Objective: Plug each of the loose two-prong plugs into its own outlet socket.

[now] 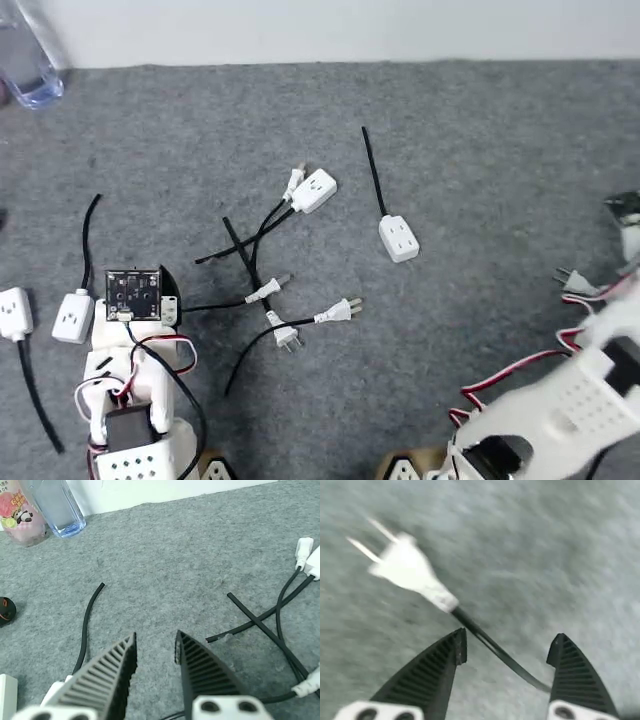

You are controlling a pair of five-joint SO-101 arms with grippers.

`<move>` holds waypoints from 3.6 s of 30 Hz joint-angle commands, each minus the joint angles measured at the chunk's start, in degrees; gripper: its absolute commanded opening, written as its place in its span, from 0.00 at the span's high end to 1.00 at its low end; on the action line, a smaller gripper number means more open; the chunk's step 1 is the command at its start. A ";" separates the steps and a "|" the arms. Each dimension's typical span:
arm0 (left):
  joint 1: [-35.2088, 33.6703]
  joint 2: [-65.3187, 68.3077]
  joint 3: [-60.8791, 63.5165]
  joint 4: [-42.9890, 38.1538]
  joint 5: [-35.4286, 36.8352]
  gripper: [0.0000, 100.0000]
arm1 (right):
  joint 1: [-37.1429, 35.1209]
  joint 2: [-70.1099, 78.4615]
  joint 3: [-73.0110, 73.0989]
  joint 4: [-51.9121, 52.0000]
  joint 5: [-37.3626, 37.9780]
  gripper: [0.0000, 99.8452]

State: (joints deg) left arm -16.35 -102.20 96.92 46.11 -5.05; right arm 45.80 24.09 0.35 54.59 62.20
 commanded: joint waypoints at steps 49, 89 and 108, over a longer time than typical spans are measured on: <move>0.44 0.26 -0.31 0.18 -1.05 0.88 | -16.84 1.54 -7.03 6.20 -15.03 0.56; 0.00 0.00 -0.31 -0.09 -1.05 0.88 | -54.55 0.57 -7.21 17.98 -29.71 0.56; 0.00 0.00 -0.31 -0.09 -1.05 0.88 | -54.73 5.23 -6.95 13.58 -22.77 0.83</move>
State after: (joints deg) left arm -16.35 -102.29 96.92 46.11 -5.67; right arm -8.44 29.54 -4.13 68.75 37.85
